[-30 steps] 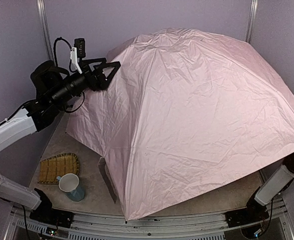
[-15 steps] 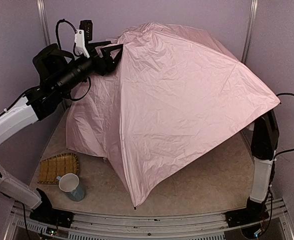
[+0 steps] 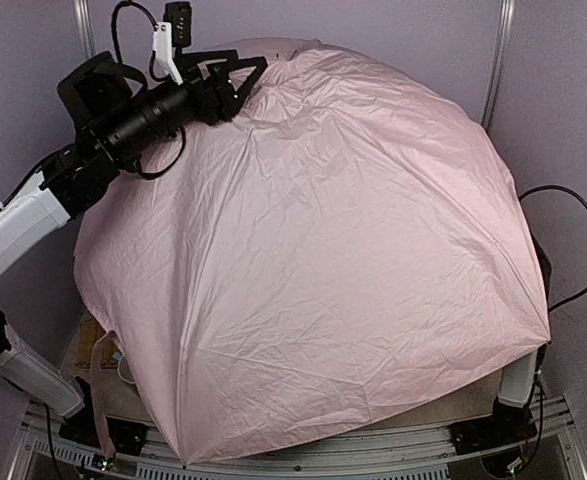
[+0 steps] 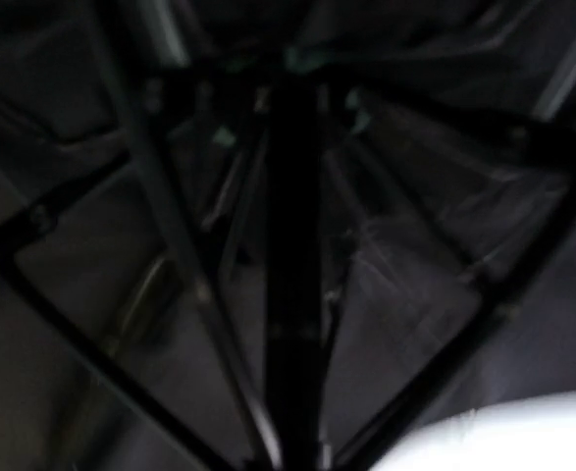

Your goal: Put away the umbrella

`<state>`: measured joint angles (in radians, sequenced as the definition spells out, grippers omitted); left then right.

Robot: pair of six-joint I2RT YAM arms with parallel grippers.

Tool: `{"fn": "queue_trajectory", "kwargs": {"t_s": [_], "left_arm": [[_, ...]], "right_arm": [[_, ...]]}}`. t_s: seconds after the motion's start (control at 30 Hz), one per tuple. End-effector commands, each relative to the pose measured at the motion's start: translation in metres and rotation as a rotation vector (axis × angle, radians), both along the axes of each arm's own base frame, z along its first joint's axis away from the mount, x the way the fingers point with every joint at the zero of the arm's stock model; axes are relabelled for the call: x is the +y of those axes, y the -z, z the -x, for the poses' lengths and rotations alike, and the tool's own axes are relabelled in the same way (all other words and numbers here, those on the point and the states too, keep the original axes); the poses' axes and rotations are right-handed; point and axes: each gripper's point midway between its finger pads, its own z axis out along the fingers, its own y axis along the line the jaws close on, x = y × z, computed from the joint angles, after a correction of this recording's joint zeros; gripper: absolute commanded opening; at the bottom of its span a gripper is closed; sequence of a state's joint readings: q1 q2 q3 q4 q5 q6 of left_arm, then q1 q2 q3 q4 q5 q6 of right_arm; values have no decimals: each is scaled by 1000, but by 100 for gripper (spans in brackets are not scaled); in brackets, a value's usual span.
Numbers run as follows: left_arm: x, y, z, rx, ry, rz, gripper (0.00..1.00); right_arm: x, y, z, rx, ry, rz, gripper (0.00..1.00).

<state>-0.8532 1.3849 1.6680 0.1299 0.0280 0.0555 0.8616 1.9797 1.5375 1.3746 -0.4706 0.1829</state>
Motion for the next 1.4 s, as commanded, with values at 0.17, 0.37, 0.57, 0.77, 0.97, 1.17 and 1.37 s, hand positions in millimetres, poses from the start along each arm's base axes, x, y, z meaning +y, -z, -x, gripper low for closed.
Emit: {"fn": "queue_trajectory", "kwargs": {"t_s": [0.17,0.37,0.57,0.77,0.97,1.17,1.37], "left_arm": [[-102,340,-88,746,352,-541,64],[-118,365,-95,756,353,-578,63],[-119,310,-93,611,305,-527,65],[-75,196,-71,384,193,-372,82],[1,90,-22,122,55,-192,95],[67,44,17,9,-83,-44,95],[82,49,82,-148,56,-23,87]], "right_arm": [[-40,249,-34,327,206,211,0],[-62,280,-54,434,292,241,0],[-59,211,-57,279,276,148,0],[-88,133,-68,224,411,28,0],[-121,74,-93,312,566,-36,0],[-143,-1,-111,420,647,-135,0],[-152,-71,-117,476,631,-225,0]]}}
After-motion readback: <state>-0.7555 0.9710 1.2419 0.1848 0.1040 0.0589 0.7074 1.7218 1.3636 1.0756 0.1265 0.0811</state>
